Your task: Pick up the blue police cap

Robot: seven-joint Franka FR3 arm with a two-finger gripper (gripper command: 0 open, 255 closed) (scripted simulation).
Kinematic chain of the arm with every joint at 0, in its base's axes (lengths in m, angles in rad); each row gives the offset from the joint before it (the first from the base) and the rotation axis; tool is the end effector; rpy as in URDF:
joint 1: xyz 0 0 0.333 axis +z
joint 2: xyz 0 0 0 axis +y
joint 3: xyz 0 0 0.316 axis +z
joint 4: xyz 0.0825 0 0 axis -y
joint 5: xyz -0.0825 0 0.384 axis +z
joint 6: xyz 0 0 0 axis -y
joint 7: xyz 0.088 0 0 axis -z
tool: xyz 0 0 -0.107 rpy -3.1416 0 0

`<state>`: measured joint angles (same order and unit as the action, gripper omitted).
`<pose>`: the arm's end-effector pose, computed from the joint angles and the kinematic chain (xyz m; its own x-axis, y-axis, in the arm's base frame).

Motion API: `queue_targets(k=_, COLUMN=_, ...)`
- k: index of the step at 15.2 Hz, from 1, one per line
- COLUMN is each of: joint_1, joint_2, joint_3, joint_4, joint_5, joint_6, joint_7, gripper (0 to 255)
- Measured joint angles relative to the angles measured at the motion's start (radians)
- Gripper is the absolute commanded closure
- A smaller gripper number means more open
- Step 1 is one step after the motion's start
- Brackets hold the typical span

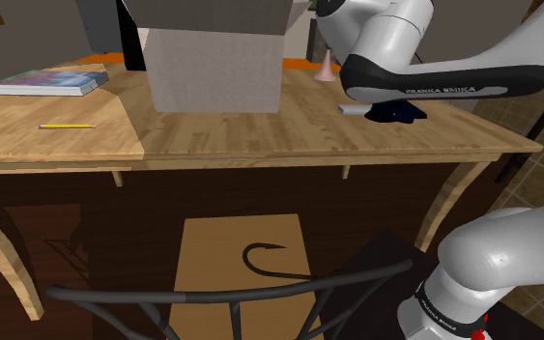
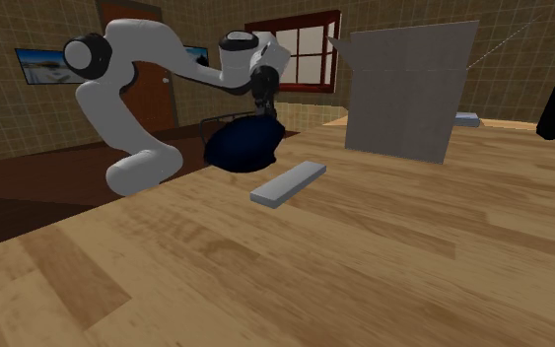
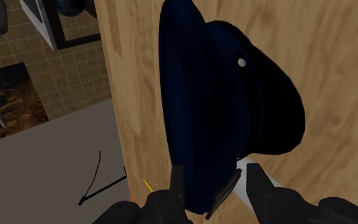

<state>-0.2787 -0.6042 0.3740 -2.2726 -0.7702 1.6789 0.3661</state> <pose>0.3794 0.0008 0.6017 0.9665 -0.1091 0.2324 -0.2533 -0.5531 0.7937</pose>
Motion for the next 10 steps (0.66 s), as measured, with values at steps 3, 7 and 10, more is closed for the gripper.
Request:
queue_targets(k=3, joint_1=-0.003, joint_2=0.004, joint_3=0.001, joint_4=0.041, joint_5=0.002, joint_6=-0.026, joint_7=-0.026, gripper=255)
queue_targets(k=7, joint_1=-0.009, joint_2=0.011, joint_3=-0.001, joint_4=0.094, joint_5=0.001, joint_6=-0.054, joint_7=-0.062, gripper=255)
queue_targets(k=10, joint_1=-0.012, joint_2=0.013, joint_3=-0.002, joint_4=0.126, joint_5=0.0, joint_6=-0.073, joint_7=-0.086, gripper=255)
